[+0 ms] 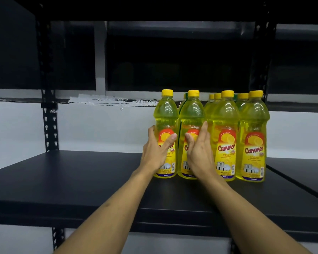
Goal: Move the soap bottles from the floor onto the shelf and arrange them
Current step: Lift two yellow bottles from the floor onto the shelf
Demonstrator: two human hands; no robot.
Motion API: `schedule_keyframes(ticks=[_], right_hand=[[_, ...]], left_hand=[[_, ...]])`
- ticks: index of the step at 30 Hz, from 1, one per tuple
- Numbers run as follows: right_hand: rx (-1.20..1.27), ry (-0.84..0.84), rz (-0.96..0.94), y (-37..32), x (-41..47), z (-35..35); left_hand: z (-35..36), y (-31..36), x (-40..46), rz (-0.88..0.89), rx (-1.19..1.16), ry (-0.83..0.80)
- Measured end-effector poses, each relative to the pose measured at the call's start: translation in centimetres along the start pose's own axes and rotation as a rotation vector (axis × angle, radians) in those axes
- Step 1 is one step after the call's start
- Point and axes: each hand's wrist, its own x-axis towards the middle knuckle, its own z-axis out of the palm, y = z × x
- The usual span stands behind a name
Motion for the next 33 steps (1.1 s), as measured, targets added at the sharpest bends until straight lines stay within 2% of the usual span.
schedule_keyframes(ticks=[5, 8, 12, 14, 17, 21, 26, 33], right_hand=[[-0.009, -0.022, -0.023, -0.3, -1.1, -0.4], [-0.054, -0.144, 0.009, -0.3, -2.8, -1.5], [-0.239, -0.387, 0.116, -0.1, -5.6, -3.3], [-0.362, -0.43, 0.158, -0.1, -6.6, -3.7], [-0.476, -0.455, 0.215, -0.8, -6.8, -4.3], [-0.565, -0.539, 0.207, -2.1, -7.2, -5.1], [-0.619, -0.616, 0.241, -3.2, -7.3, -5.6], [-0.606, -0.607, 0.234, -3.9, -7.6, -5.7]], left_hand=[[-0.8, -0.1, -1.2, -0.075, 0.043, -0.073], [-1.8, -0.4, -3.1, -0.156, 0.105, -0.2], [-4.2, -1.5, -5.2, -0.229, 0.473, -0.392], [-6.2, -1.5, -5.8, -0.242, 0.714, -0.448], [-10.7, -1.7, -6.3, -0.248, 0.878, -0.536], [-15.4, -3.1, -7.4, -0.274, 0.9, -0.492], [-15.7, -3.2, -7.9, -0.267, 0.901, -0.512], [-16.0, -3.1, -8.1, -0.267, 0.89, -0.509]])
